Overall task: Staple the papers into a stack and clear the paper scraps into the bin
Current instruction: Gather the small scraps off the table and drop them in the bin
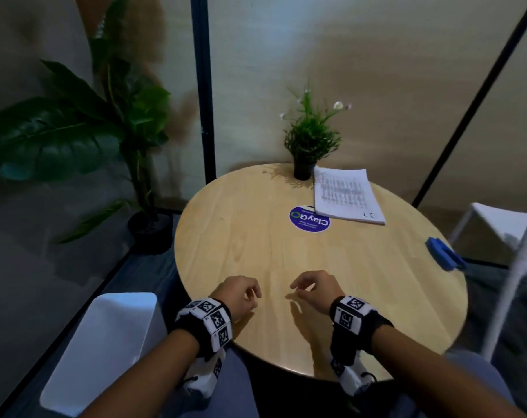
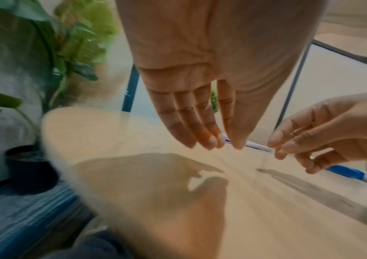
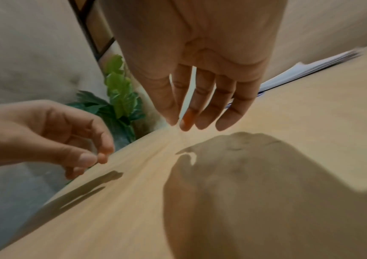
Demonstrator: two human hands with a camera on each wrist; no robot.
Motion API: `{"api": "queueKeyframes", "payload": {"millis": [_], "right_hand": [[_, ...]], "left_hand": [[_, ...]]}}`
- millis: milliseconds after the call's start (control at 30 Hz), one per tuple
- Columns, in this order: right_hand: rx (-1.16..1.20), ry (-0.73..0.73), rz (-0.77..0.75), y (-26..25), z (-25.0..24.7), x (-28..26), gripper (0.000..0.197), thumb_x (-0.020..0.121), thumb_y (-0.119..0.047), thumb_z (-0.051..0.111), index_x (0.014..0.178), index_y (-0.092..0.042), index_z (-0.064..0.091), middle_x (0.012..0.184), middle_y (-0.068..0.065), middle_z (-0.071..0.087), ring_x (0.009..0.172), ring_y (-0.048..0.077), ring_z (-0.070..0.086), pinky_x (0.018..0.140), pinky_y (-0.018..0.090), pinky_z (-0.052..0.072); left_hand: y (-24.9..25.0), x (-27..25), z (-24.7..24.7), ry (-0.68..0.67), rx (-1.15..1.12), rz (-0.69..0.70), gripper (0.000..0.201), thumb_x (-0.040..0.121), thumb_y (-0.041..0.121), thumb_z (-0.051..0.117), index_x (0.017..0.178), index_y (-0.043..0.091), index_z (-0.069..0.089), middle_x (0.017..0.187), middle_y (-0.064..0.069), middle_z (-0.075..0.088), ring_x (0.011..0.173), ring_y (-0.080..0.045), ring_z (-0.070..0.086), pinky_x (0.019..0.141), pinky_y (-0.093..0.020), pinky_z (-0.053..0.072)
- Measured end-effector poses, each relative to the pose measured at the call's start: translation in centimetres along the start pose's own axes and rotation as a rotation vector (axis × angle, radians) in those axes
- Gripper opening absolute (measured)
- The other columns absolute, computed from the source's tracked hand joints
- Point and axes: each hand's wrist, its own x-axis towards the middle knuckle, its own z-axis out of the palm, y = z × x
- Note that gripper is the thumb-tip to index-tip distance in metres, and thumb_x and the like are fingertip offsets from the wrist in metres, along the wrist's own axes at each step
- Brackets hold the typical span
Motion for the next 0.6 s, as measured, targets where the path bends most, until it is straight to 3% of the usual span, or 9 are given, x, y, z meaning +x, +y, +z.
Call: {"api": "queueKeyframes", "payload": {"millis": [67, 200, 333, 500, 600], "right_hand": [[-0.006, 0.028, 0.073, 2.0, -1.3, -0.2, 0.014, 0.081, -0.015, 0.067, 0.093, -0.017, 0.073, 0.085, -0.003, 0.062, 0.082, 0.01, 0.056, 0.073, 0.017, 0.037], [-0.044, -0.017, 0.148, 4.9, -2.3, -0.4, 0.012, 0.081, -0.012, 0.065, 0.085, -0.022, 0.071, 0.086, -0.002, 0.067, 0.082, 0.01, 0.059, 0.072, 0.017, 0.041], [-0.074, -0.091, 0.157, 6.1, -2.6, -0.4, 0.02, 0.078, -0.009, 0.065, 0.094, -0.019, 0.073, 0.084, -0.004, 0.064, 0.08, 0.01, 0.058, 0.061, 0.011, 0.039], [-0.066, -0.113, 0.12, 6.7, -2.6, -1.0, 0.025, 0.076, -0.018, 0.073, 0.099, -0.025, 0.072, 0.079, -0.006, 0.059, 0.072, 0.007, 0.055, 0.059, 0.011, 0.037], [-0.041, -0.11, 0.114, 7.0, -2.7, -1.5, 0.028, 0.076, -0.021, 0.075, 0.103, -0.025, 0.072, 0.088, -0.001, 0.065, 0.077, 0.008, 0.057, 0.066, 0.012, 0.038]], "left_hand": [[2.0, 1.0, 1.4, -0.017, 0.038, 0.033, 0.011, 0.086, 0.019, 0.064, 0.096, 0.021, 0.067, 0.101, -0.002, 0.065, 0.09, -0.018, 0.063, 0.083, -0.025, 0.048], [4.4, 2.4, 3.8, -0.102, 0.09, 0.057, 0.027, 0.089, 0.02, 0.059, 0.114, 0.014, 0.066, 0.121, -0.007, 0.062, 0.111, -0.022, 0.06, 0.094, -0.026, 0.046], [5.8, 3.6, 4.5, -0.134, 0.15, 0.068, 0.029, 0.087, 0.021, 0.062, 0.116, 0.015, 0.066, 0.122, -0.009, 0.058, 0.112, -0.024, 0.058, 0.096, -0.028, 0.045], [7.3, 4.8, 5.2, -0.181, 0.204, 0.109, 0.039, 0.088, 0.022, 0.063, 0.126, 0.022, 0.06, 0.123, -0.008, 0.055, 0.113, -0.025, 0.056, 0.092, -0.027, 0.043], [8.0, 4.7, 5.9, -0.248, 0.331, 0.185, 0.036, 0.094, 0.023, 0.054, 0.129, 0.024, 0.057, 0.123, -0.011, 0.05, 0.112, -0.029, 0.052, 0.093, -0.032, 0.041]]}}
